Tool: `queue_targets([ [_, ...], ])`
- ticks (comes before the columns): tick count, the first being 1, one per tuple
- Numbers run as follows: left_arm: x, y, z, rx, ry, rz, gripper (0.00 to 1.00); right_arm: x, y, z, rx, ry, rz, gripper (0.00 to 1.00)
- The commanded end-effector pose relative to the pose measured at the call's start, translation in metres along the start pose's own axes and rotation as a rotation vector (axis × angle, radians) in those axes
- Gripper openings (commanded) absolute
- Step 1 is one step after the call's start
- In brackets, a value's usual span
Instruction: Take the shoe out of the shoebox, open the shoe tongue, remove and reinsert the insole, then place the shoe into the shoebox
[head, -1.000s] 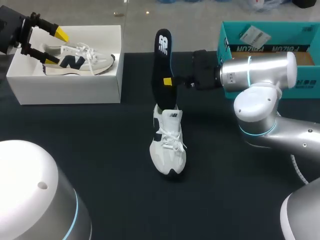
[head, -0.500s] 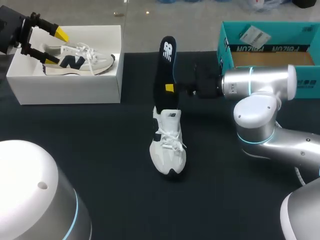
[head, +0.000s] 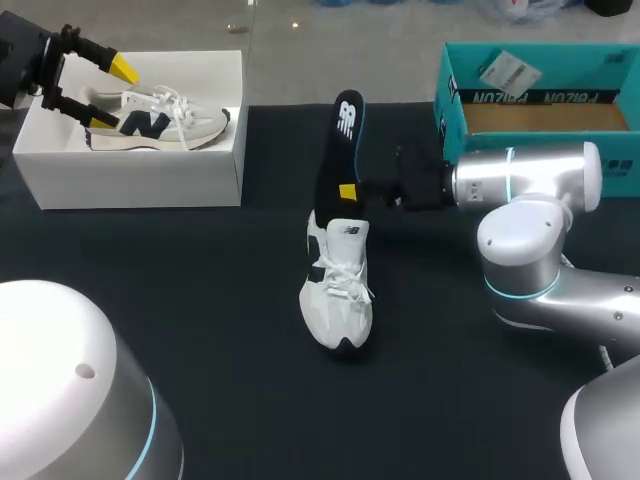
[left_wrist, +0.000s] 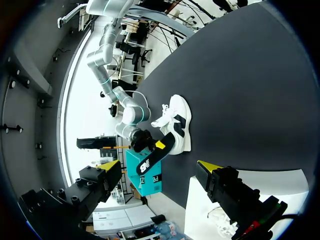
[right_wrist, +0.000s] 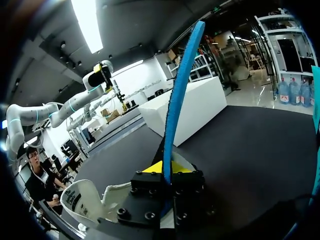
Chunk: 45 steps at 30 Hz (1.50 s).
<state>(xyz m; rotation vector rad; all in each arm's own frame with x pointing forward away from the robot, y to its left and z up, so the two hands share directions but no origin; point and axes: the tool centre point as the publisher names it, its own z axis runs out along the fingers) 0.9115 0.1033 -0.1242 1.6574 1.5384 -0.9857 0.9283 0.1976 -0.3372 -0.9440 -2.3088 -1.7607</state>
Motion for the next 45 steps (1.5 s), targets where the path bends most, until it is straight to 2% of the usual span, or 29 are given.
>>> queue_targets([
  [1, 0.0, -0.001, 0.0, 0.0, 0.003, 0.0, 1.0, 0.0, -0.01, -0.002, -0.009, 0.001, -0.001, 0.0],
  [10, 0.0, -0.001, 0.0, 0.0, 0.003, 0.0, 1.0, 0.002, -0.017, -0.003, 0.004, 0.021, 0.024, 0.0],
  [35, 0.0, -0.001, 0.0, 0.0, 0.003, 0.0, 1.0, 0.002, -0.017, -0.002, 0.016, 0.028, 0.029, 0.0],
  [45, 0.0, -0.001, 0.0, 0.0, 0.003, 0.0, 1.0, 0.004, -0.023, 0.001, 0.082, 0.122, -0.001, 0.0],
])
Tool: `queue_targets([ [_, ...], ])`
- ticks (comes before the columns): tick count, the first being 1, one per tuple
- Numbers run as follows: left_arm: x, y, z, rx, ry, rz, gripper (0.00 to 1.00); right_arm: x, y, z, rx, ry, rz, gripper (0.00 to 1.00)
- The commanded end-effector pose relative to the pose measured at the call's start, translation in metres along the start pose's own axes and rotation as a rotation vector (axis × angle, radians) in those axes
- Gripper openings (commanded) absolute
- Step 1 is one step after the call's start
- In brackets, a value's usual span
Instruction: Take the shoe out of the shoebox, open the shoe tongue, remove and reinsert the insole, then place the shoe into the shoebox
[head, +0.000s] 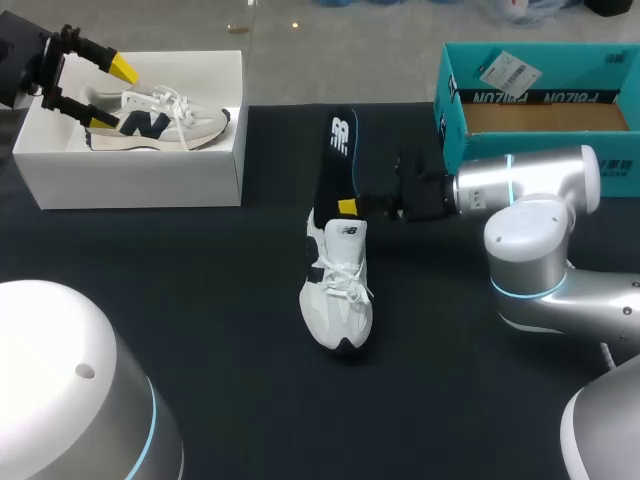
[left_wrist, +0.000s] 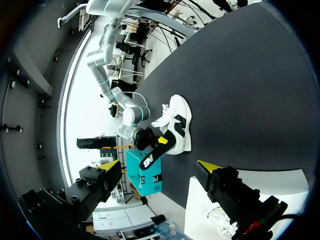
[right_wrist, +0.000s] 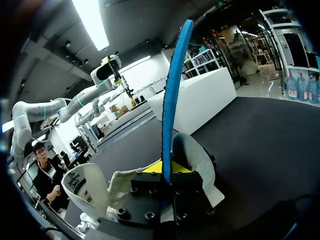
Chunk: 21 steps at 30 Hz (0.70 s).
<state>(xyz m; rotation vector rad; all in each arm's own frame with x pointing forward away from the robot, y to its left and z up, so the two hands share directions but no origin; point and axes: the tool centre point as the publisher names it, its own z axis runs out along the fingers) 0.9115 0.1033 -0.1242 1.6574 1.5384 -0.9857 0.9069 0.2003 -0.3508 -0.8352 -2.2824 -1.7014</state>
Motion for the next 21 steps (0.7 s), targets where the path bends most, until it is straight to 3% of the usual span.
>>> queue_targets([
  [1, 0.0, -0.001, 0.0, 0.0, 0.003, 0.0, 1.0, -0.008, -0.002, 0.0, 0.043, 0.045, 0.012, 0.0],
  [12, 0.0, -0.001, 0.0, 0.0, 0.003, 0.0, 1.0, -0.002, -0.025, 0.002, 0.111, 0.1, 0.018, 0.0],
  [19, 0.0, -0.001, 0.0, 0.0, 0.003, 0.0, 1.0, 0.001, -0.029, 0.004, 0.119, 0.099, 0.027, 0.0],
  [20, 0.0, -0.001, 0.0, 0.0, 0.003, 0.0, 1.0, 0.001, -0.027, 0.003, 0.113, 0.093, 0.029, 0.09],
  [21, 0.0, -0.001, 0.0, 0.0, 0.003, 0.0, 1.0, 0.0, -0.024, 0.003, 0.1, 0.086, 0.03, 0.65],
])
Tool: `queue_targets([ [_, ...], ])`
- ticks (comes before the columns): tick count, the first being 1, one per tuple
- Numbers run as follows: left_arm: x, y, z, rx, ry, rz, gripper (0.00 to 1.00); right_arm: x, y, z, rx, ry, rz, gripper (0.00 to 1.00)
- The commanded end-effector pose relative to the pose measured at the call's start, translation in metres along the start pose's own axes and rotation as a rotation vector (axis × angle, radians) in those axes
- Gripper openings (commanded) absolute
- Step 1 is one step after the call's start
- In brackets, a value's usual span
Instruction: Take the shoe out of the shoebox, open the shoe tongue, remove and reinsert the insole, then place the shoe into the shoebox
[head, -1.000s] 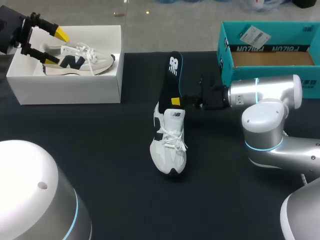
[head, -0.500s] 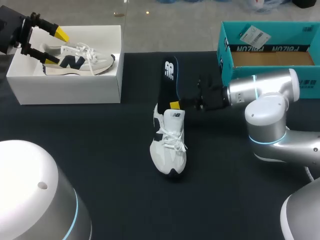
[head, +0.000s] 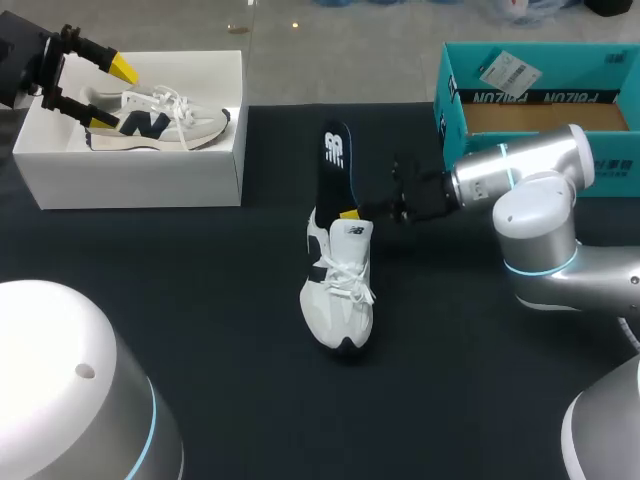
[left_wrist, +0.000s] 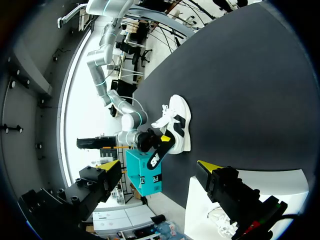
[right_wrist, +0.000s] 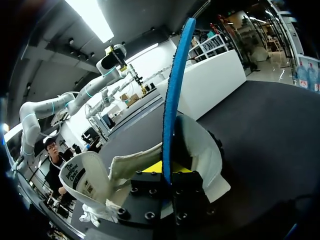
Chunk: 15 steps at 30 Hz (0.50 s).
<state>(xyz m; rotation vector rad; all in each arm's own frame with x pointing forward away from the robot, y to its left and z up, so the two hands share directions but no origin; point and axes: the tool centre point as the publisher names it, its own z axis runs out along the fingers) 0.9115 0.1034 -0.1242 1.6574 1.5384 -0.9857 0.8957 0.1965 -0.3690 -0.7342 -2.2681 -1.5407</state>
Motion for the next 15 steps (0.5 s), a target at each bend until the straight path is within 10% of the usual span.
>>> queue_targets([
  [1, 0.0, -0.001, 0.0, 0.0, 0.003, 0.0, 1.0, 0.0, 0.001, 0.002, -0.023, -0.014, 0.002, 0.86],
  [3, 0.0, -0.001, 0.0, 0.0, 0.003, 0.0, 1.0, 0.0, 0.008, 0.001, -0.038, -0.025, -0.011, 1.0],
  [9, 0.0, -0.001, 0.0, 0.0, 0.003, 0.0, 1.0, 0.003, 0.023, 0.0, -0.047, -0.029, -0.04, 0.96],
  [15, 0.0, -0.001, 0.0, 0.0, 0.003, 0.0, 1.0, 0.002, 0.019, 0.0, -0.046, -0.038, -0.045, 0.22],
])
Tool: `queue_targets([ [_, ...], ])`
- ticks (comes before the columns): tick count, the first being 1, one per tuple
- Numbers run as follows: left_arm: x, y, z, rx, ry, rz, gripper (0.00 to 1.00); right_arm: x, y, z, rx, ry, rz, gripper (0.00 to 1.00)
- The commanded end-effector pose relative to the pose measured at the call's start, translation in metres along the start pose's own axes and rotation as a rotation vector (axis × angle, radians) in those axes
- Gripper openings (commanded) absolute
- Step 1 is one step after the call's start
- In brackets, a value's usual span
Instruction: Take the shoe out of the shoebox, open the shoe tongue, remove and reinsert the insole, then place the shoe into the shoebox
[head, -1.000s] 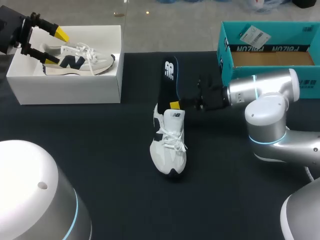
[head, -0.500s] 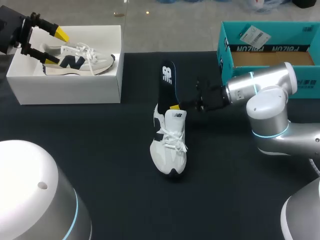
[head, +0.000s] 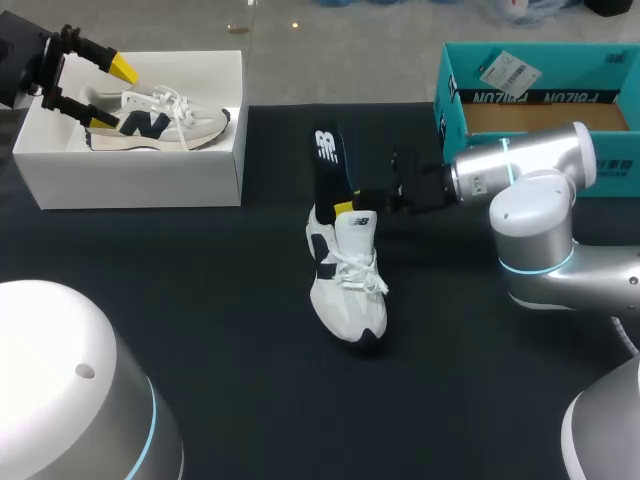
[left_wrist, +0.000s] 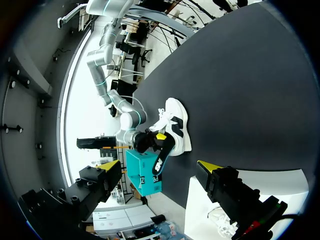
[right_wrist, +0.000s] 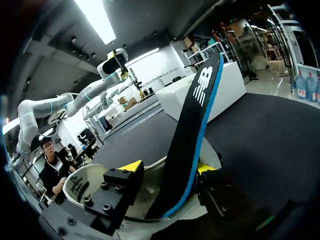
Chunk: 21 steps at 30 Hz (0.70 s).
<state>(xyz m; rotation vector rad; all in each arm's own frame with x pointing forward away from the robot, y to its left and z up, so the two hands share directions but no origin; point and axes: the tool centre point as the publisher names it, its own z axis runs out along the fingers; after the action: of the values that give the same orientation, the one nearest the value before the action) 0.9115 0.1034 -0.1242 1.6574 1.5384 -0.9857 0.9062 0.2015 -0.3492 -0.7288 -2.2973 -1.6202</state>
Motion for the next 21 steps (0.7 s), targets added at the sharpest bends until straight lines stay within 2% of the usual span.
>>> queue_targets([
  [1, 0.0, -0.001, 0.0, 0.0, 0.003, 0.0, 1.0, 0.0, -0.005, 0.003, 0.0, -0.013, 0.001, 0.0],
  [10, 0.0, -0.001, 0.0, 0.0, 0.003, 0.0, 1.0, 0.002, -0.012, 0.0, -0.012, -0.024, 0.015, 0.0],
  [21, 0.0, -0.001, 0.0, 0.0, 0.003, 0.0, 1.0, 0.003, -0.027, 0.001, 0.021, -0.029, 0.042, 0.0],
])
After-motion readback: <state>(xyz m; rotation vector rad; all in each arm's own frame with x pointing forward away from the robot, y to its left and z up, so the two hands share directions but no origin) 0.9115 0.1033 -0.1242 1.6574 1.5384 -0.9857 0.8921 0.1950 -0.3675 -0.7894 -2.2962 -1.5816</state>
